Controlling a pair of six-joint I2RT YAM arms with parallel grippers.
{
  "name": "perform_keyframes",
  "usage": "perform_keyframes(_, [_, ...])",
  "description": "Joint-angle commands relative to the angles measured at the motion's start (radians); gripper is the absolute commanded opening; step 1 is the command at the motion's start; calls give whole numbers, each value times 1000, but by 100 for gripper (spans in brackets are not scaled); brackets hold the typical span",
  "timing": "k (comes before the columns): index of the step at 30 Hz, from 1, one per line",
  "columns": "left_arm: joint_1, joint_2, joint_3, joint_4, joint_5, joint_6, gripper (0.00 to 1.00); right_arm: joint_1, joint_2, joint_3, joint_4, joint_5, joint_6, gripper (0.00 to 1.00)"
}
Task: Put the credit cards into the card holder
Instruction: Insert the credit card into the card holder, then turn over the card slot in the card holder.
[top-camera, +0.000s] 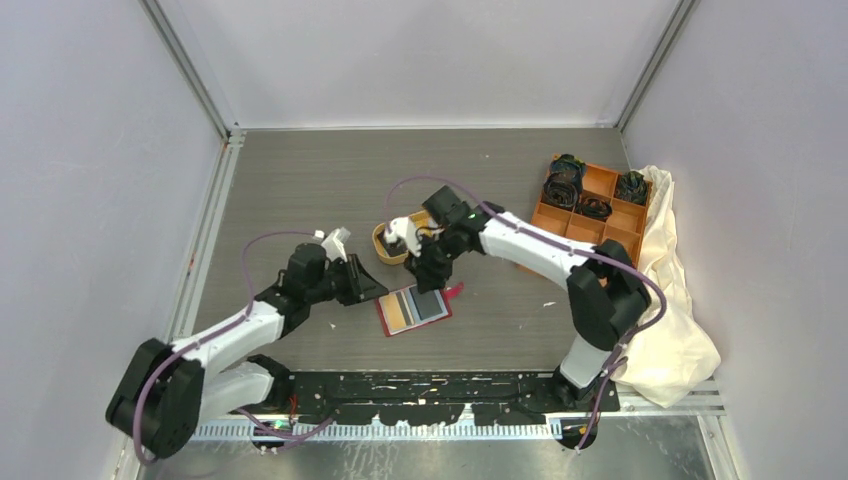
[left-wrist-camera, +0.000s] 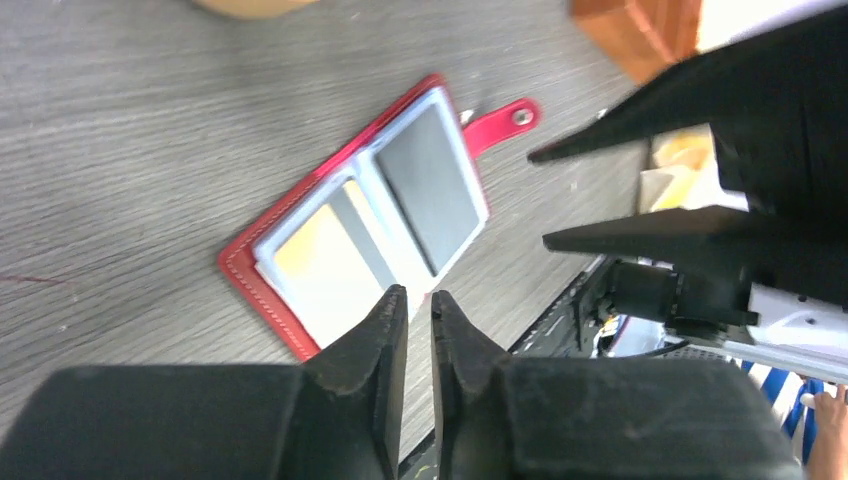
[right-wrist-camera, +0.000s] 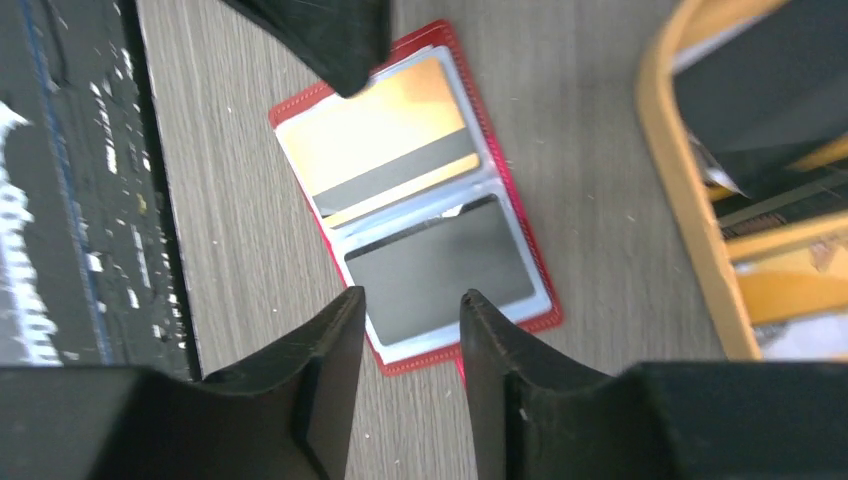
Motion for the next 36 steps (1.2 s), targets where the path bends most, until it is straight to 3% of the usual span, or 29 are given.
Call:
perform_keyframes(1, [-2,-159,-33,35,-38,13,24,-126,-94,-3,64,-241,188,49])
perform_keyframes(5, [-1,-275,-99,88,-68,-10,49,-233,-139,-144,258,-384,434,56])
perform_keyframes(8, [-1,-320,-165,154,-89,-55,53,-271,-142,-229,361,-403,577,62])
perform_keyframes(15, [-1,-330,-217,227,-86,-124,50,-283,2,-204,356,-393,715,61])
perform_keyframes(36, [-1,-214,-239,340,-53,-176,43,-265,166,-131,247,-289,705,52])
